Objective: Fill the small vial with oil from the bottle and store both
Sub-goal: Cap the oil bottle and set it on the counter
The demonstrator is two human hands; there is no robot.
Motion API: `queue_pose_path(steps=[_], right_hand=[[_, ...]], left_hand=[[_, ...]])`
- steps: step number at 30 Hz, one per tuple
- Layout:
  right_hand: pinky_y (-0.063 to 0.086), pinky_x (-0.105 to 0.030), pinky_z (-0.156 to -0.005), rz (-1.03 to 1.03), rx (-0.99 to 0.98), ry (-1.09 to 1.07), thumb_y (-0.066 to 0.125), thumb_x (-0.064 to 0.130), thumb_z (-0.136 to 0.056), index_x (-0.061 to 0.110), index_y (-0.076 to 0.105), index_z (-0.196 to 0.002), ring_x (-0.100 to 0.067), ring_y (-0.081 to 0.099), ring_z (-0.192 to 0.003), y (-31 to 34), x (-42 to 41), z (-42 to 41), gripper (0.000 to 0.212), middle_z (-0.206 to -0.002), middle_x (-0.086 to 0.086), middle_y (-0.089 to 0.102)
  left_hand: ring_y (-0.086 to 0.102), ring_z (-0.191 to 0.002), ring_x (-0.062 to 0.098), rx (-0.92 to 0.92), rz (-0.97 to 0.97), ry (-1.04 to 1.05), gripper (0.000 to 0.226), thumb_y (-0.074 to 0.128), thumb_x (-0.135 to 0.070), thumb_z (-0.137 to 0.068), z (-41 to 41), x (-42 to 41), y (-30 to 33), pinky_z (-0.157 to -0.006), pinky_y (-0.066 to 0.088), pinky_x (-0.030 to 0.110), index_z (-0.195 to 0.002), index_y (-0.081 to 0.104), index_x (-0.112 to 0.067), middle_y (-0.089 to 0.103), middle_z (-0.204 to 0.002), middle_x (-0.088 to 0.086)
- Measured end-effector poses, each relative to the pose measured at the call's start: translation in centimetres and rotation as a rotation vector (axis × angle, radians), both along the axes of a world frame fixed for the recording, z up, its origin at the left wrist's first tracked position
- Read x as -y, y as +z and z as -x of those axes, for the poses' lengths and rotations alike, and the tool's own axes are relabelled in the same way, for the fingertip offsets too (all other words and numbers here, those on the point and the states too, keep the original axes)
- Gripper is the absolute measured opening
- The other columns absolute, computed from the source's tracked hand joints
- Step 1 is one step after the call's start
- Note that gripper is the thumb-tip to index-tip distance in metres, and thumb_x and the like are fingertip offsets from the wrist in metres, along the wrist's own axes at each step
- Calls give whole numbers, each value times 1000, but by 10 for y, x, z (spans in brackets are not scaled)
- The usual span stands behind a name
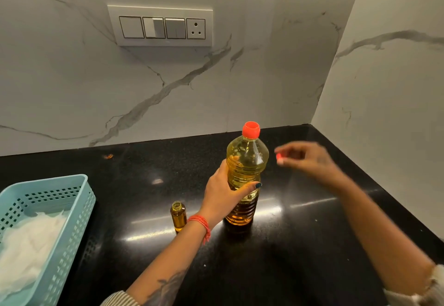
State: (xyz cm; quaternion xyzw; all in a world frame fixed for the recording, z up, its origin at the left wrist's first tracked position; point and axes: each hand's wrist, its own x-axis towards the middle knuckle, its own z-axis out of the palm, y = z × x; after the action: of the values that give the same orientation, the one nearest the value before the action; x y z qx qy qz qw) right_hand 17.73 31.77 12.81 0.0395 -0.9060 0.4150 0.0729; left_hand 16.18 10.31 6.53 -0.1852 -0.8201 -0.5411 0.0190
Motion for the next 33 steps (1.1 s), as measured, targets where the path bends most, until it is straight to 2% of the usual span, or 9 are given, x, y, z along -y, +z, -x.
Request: queue_pose_path(steps=[3, 5, 8, 12, 21, 24, 28, 30, 33], right_hand=[[54, -25, -86, 120, -125, 194, 69, 29, -71, 16, 66, -105, -10, 66, -93, 70, 12, -3, 36, -100, -1, 69], [54, -22, -81, 6, -177, 329, 68, 27, -71, 10, 66, -106, -12, 66, -90, 97, 27, 0, 39, -99, -1, 68], [55, -24, -77, -263, -217, 427, 71, 27, -74, 15, 68, -105, -12, 64, -88, 108, 47, 11, 33, -97, 2, 65], [57, -29, -79, -402, -227, 457, 72, 21, -77, 20, 69, -103, -10, 64, -88, 109, 54, 23, 26, -98, 3, 64], [57, -28, -75, -599, -273, 538, 71, 25, -78, 19, 70, -102, -10, 65, -82, 118, 55, 32, 25, -95, 3, 68], [52, -22, -68, -700, -355, 509, 64, 37, -82, 15, 68, -100, -9, 62, -76, 113, 56, 33, 29, -88, 2, 66], [45, -23, -61, -827, -371, 401, 32, 69, -75, 15, 57, -91, -8, 52, -63, 102, 59, 30, 62, -78, 3, 59], [48, -25, -61, -814, -354, 377, 26, 74, -71, 15, 57, -97, -9, 55, -62, 108, 57, 28, 71, -81, 0, 64], [51, -26, -71, -702, -308, 432, 42, 64, -78, 19, 50, -121, -12, 60, -80, 124, 50, 26, 63, -97, 7, 58]], left_hand=[[54, -105, 6, 4, -9, 14, 60, 72, -46, -70, 0, -1, -2, -90, 45, 23, -119, 41, -33, 58, -115, -9], [54, -105, 6, 1, -8, 17, 61, 73, -45, -70, 0, -1, -1, -88, 43, 21, -120, 42, -32, 58, -116, -8], [54, -106, 6, 1, 4, 20, 62, 73, -46, -70, 0, 0, 0, -89, 44, 22, -121, 41, -31, 58, -116, -7], [54, -108, 7, 17, 8, 15, 63, 72, -46, -70, 1, 0, -2, -92, 46, 26, -123, 41, -31, 58, -119, -6], [54, -109, 7, 4, 8, 14, 62, 73, -44, -71, 2, 0, -3, -93, 46, 25, -123, 42, -30, 59, -119, -6], [54, -108, 6, -2, 2, 16, 62, 73, -43, -71, 1, -1, -2, -91, 44, 23, -123, 42, -30, 58, -118, -7], [55, -107, 6, -16, 4, 9, 58, 73, -44, -71, 0, -1, -1, -91, 45, 23, -117, 40, -37, 58, -116, -8], [55, -107, 6, -16, 6, 6, 57, 73, -46, -70, 0, -1, -1, -91, 46, 24, -115, 39, -38, 59, -116, -8], [55, -106, 5, -11, 0, 8, 57, 73, -47, -69, 0, 0, -1, -92, 47, 25, -114, 39, -39, 59, -116, -9]])
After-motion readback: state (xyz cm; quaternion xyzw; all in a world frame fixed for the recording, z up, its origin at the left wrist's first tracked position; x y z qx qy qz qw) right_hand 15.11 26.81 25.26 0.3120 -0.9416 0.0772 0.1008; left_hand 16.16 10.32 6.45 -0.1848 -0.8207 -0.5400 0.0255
